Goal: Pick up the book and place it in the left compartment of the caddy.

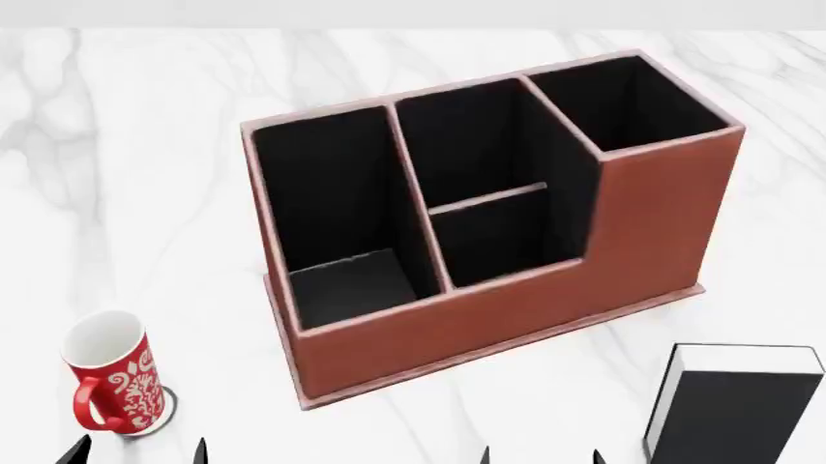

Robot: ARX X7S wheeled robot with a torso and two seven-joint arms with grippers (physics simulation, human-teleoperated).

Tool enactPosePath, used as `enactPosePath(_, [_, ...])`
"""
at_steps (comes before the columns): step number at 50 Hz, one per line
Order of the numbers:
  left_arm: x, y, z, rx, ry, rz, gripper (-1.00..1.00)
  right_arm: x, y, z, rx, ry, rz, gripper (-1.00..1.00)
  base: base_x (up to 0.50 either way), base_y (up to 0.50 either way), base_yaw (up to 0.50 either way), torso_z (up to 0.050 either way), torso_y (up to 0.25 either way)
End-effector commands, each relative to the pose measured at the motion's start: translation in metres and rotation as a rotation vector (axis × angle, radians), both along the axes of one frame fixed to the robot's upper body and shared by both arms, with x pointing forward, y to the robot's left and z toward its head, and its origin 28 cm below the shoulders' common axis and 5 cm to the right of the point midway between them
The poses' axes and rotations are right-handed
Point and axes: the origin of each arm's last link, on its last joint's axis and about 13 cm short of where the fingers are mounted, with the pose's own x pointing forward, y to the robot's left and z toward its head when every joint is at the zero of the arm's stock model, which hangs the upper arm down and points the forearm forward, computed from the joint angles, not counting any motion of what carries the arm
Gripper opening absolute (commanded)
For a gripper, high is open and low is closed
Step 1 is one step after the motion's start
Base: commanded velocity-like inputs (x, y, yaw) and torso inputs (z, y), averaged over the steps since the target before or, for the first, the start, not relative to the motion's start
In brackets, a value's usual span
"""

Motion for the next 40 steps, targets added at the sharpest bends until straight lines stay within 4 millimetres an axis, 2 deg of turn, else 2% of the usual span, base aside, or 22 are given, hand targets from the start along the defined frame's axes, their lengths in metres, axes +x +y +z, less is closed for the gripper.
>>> enactPosePath(1, [0.0,0.0,-0.001,-0.007,-0.003,0.0,1.0,-0.002,-0.001,0.001,-0.024,-0.01,-0.005,1.0,0.0,0.0,0.0,0.0,0.0])
enactPosePath(14, [-0.002,0.001,0.003,0.013,-0.022,0.008,1.0,-0.007,0.001,0.006,-0.011,-0.015,-0.021,1.0,0.0,0.0,0.0,0.0,0.0])
enactPosePath(17, [-0.008,0.002,0.012,-0.004,-0.045,-0.001,1.0,-0.011,0.003,0.013,-0.018,-0.028,-0.024,1.0,0.0,0.0,0.0,0.0,0.0])
enactPosePath(26, [-0.023,-0.003,0.049,0.025,-0.156,-0.046,1.0,-0.02,0.003,0.052,-0.059,-0.134,-0.045,1.0,0.0,0.0,0.0,0.0,0.0])
enactPosePath(31, [-0.028,-0.005,0.064,0.013,-0.19,-0.065,1.0,-0.022,0.001,0.061,-0.057,-0.16,-0.057,1.0,0.0,0.0,0.0,0.0,0.0])
enactPosePath(40, [-0.04,-0.003,0.096,-0.027,-0.288,-0.091,1.0,-0.033,-0.001,0.097,-0.055,-0.254,-0.062,1.0,0.0,0.0,0.0,0.0,0.0])
